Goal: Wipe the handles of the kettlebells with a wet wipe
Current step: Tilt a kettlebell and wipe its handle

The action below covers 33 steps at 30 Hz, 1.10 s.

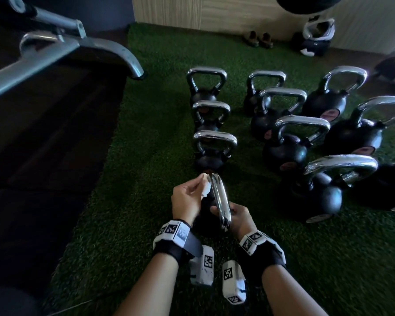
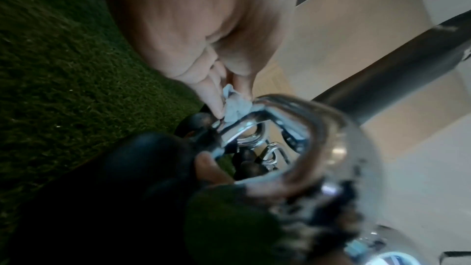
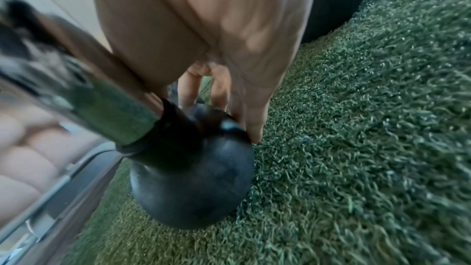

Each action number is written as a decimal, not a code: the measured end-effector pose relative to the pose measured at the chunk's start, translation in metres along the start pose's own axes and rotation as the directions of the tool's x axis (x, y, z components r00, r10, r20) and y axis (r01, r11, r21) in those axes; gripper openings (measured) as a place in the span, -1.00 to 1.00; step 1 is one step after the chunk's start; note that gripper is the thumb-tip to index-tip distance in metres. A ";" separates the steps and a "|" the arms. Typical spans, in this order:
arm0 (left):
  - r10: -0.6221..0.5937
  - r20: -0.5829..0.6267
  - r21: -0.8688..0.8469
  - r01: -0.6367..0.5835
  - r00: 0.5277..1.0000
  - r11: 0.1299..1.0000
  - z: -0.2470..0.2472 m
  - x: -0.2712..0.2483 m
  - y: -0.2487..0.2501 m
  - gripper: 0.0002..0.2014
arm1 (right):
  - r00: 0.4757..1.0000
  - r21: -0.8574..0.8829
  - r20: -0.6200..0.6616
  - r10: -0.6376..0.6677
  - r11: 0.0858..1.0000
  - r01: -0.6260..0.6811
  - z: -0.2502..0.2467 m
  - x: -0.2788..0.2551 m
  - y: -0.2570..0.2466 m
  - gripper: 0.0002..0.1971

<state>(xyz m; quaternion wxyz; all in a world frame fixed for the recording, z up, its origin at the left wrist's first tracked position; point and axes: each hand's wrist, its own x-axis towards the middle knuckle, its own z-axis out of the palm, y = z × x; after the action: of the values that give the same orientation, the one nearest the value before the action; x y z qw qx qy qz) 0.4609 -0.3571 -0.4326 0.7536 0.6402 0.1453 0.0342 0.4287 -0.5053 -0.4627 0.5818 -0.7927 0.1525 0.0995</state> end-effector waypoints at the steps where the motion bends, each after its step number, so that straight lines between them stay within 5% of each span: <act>1: 0.006 0.012 -0.042 -0.005 1.000 0.999 0.002 -0.005 0.004 -0.81 | 1.000 0.004 -0.003 0.002 1.000 -0.002 0.000 -0.001 0.000 -0.73; 4: 0.052 0.011 -0.051 -0.051 0.999 0.997 0.003 -0.028 0.003 -0.75 | 1.000 0.022 0.021 0.002 1.000 -0.002 0.002 -0.003 0.000 -0.41; 6: 0.114 0.004 0.021 -0.114 0.994 0.993 0.003 -0.036 0.002 -0.75 | 0.999 0.044 0.033 0.005 0.999 -0.006 0.000 -0.003 0.001 -0.38; 13: 0.390 0.089 0.255 -0.399 0.917 0.881 0.000 -0.054 0.031 -0.78 | 0.999 0.036 0.019 -0.033 0.999 0.032 -0.005 -0.003 -0.002 -0.89; 15: 0.411 0.114 0.267 -0.426 0.905 0.864 -0.002 -0.068 0.028 -0.77 | 0.998 0.029 0.018 -0.052 0.998 0.052 -0.005 -0.004 -0.003 -0.80; 21: 0.368 0.036 0.222 -0.367 0.929 0.904 -0.001 -0.067 0.028 -0.77 | 0.997 0.057 0.036 -0.063 0.997 0.061 -0.007 -0.006 -0.008 -0.80; 33: 0.281 0.106 0.201 -0.297 0.954 0.934 -0.020 -0.121 -0.003 -0.74 | 0.998 0.023 0.040 -0.042 0.999 0.041 -0.006 -0.009 -0.010 -0.85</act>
<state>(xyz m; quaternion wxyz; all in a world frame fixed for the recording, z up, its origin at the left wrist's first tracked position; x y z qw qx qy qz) 0.3398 -0.3678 -0.4176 0.6718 0.7329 0.0239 0.1045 0.4235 -0.5072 -0.4494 0.5955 -0.7870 0.1253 0.1014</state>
